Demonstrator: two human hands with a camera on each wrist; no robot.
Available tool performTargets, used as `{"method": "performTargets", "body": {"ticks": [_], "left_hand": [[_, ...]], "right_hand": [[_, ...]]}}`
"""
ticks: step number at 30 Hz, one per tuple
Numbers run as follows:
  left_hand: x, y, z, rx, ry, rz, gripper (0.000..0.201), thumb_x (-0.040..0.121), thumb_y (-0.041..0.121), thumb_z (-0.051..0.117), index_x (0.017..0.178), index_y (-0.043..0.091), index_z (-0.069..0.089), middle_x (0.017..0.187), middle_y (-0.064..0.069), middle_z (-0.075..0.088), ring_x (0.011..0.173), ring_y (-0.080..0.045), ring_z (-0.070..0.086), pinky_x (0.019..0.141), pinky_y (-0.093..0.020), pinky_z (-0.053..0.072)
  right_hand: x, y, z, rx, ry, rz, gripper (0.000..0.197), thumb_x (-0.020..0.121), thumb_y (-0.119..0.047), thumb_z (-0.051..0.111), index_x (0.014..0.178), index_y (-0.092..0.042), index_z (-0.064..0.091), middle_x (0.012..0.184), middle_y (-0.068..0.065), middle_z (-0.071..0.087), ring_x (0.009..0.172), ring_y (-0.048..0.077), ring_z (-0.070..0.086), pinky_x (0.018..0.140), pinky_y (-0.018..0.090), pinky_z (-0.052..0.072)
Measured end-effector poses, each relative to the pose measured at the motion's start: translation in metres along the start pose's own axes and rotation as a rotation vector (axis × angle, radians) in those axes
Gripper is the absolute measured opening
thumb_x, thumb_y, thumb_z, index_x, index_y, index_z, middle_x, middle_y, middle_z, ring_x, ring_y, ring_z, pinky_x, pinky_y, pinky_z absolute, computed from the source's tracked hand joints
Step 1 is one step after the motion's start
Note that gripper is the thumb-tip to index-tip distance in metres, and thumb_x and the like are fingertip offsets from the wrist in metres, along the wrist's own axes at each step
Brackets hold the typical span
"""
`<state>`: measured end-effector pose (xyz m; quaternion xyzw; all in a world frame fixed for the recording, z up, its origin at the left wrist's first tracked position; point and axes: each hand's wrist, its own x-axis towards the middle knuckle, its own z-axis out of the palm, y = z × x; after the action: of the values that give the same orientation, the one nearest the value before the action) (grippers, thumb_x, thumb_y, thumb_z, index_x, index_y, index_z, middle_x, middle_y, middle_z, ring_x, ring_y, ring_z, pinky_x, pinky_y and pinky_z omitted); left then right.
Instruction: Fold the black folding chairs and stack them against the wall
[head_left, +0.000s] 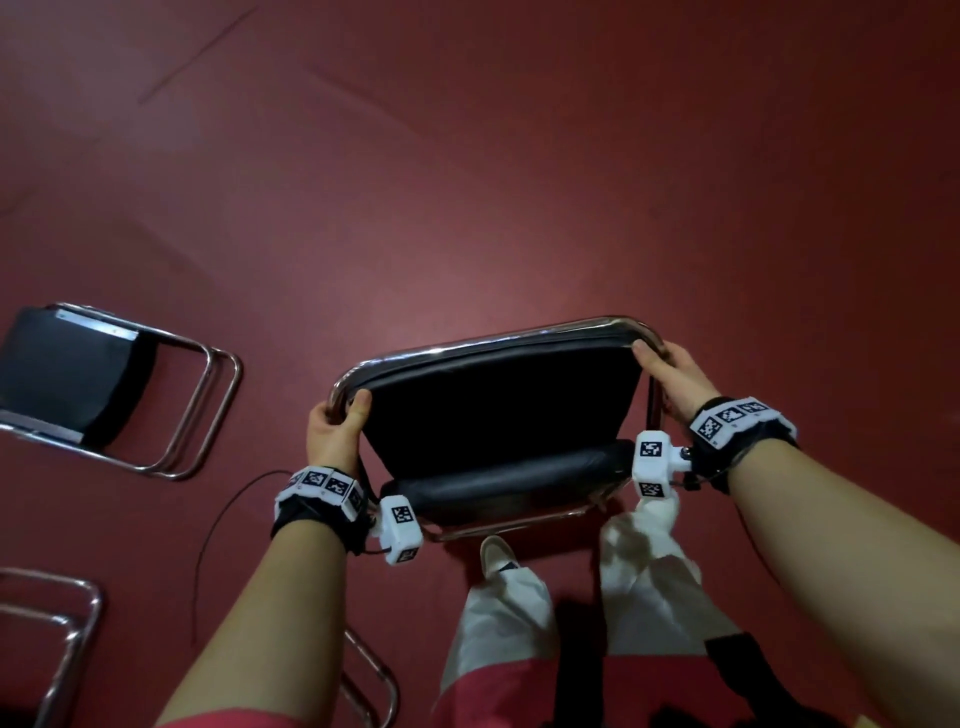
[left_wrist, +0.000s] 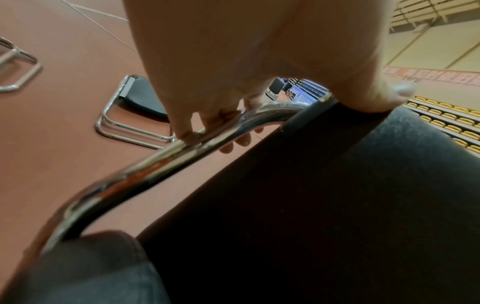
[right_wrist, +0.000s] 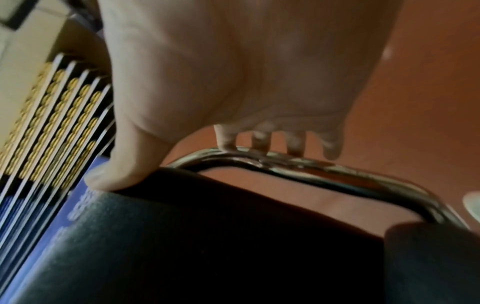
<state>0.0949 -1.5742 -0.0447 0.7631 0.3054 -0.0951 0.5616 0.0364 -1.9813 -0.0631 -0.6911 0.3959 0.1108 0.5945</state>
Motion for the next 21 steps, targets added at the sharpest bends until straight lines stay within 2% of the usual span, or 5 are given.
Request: {"method": "performTargets", "body": {"ticks": [5,8,12,17,21], "left_hand": [[-0.006,0.029,0.049,0.009,-0.010,0.035,0.036,0.092,0.032,0.070,0.118,0.012,0.055,0.111,-0.005,0.061,0.101,-0.018,0.058,0.088,-0.029,0.041],[-0.014,0.050,0.090,0.011,-0.016,0.061,0.043,0.088,0.036,0.074,0.118,0.010,0.057,0.110,-0.005,0.064,0.099,-0.017,0.060,0.092,-0.032,0.045],[-0.030,0.078,0.160,0.077,-0.009,0.109,0.054,0.083,0.038,0.079,0.122,0.007,0.061,0.112,-0.006,0.068,0.099,-0.018,0.064,0.092,-0.032,0.050],[-0.062,0.125,0.275,0.212,-0.032,0.152,0.049,0.085,0.032,0.079,0.119,0.001,0.062,0.108,-0.010,0.067,0.096,-0.022,0.063,0.083,-0.030,0.047],[-0.101,0.163,0.374,0.206,-0.085,0.177,0.050,0.084,0.031,0.079,0.122,0.002,0.062,0.113,-0.012,0.068,0.104,-0.026,0.065,0.094,-0.036,0.051]], "right_hand": [[0.017,0.007,-0.034,0.083,0.069,0.021,0.085,0.064,-0.078,0.071,0.128,-0.024,0.055,0.122,-0.002,0.065,0.114,0.018,0.059,0.105,0.039,0.041],[0.031,0.008,-0.064,0.128,0.113,0.013,0.059,0.087,-0.055,0.064,0.129,-0.015,0.054,0.116,-0.001,0.061,0.108,0.016,0.055,0.091,0.029,0.035],[0.060,0.014,-0.121,0.158,0.141,0.010,0.048,0.090,-0.050,0.063,0.117,-0.010,0.062,0.104,0.004,0.066,0.091,0.018,0.061,0.070,0.022,0.042],[0.094,0.020,-0.223,0.254,0.173,0.089,0.031,0.090,-0.044,0.066,0.108,-0.018,0.063,0.096,-0.001,0.066,0.092,0.020,0.062,0.083,0.027,0.040],[0.109,0.011,-0.319,0.308,0.266,0.081,0.026,0.091,-0.043,0.065,0.104,-0.020,0.061,0.097,0.000,0.064,0.092,0.019,0.059,0.083,0.026,0.038]]}}
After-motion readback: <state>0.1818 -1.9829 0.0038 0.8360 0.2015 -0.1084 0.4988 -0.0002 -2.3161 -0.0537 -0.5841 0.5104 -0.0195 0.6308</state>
